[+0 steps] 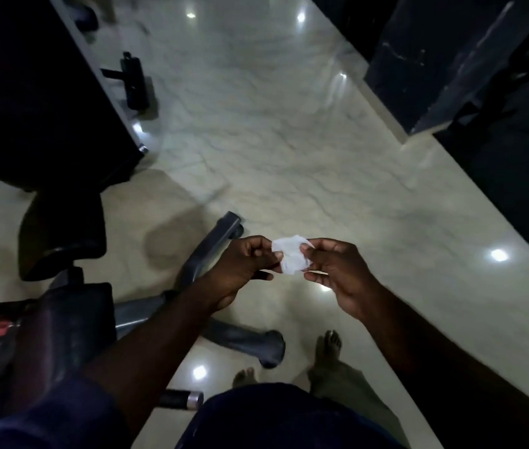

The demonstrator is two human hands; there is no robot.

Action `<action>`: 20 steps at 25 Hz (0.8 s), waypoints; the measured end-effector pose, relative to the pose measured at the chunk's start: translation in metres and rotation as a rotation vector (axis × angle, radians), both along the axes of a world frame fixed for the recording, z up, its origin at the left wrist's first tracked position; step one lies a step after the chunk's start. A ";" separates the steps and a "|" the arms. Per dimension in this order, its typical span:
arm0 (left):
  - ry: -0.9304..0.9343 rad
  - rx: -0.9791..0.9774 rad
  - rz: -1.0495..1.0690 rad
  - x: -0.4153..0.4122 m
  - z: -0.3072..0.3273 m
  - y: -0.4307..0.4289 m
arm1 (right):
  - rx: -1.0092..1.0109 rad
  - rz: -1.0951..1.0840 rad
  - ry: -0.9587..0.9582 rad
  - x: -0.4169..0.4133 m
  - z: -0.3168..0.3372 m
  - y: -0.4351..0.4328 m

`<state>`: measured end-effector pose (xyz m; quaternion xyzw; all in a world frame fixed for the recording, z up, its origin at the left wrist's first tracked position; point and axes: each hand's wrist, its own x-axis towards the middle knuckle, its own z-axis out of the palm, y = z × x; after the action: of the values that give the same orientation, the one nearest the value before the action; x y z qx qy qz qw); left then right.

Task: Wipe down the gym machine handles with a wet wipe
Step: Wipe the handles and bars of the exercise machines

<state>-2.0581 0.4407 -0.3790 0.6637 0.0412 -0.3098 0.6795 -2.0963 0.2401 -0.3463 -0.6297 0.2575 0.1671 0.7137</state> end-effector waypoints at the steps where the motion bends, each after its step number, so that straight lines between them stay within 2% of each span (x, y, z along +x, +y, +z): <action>1: -0.011 0.012 0.037 0.016 0.006 -0.004 | -0.014 0.033 -0.031 0.022 0.002 -0.009; 4: -0.119 0.129 0.208 0.055 0.026 -0.014 | 0.010 0.148 -0.070 0.086 0.010 -0.029; 6: -0.302 0.350 0.257 0.069 0.037 -0.021 | 0.057 0.239 -0.056 0.121 0.016 -0.037; 8: -0.480 0.630 0.317 0.080 0.047 -0.029 | 0.225 0.321 0.007 0.156 0.029 -0.044; 10: -0.594 0.790 0.463 0.087 0.054 -0.039 | 0.310 0.472 0.043 0.189 0.040 -0.045; 13: -0.579 0.729 0.687 0.097 0.065 -0.045 | 0.225 0.799 0.043 0.222 0.055 -0.038; 16: -0.585 0.690 0.751 0.106 0.076 -0.044 | 0.328 0.870 0.122 0.249 0.060 -0.023; 20: -0.491 0.576 0.942 0.135 0.074 -0.027 | 0.115 0.950 -0.128 0.287 0.057 0.017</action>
<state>-1.9230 0.4134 -0.3049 0.7835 0.2548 0.2103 0.5263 -1.8095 0.2566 -0.2896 -0.6460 -0.1126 0.4496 0.6065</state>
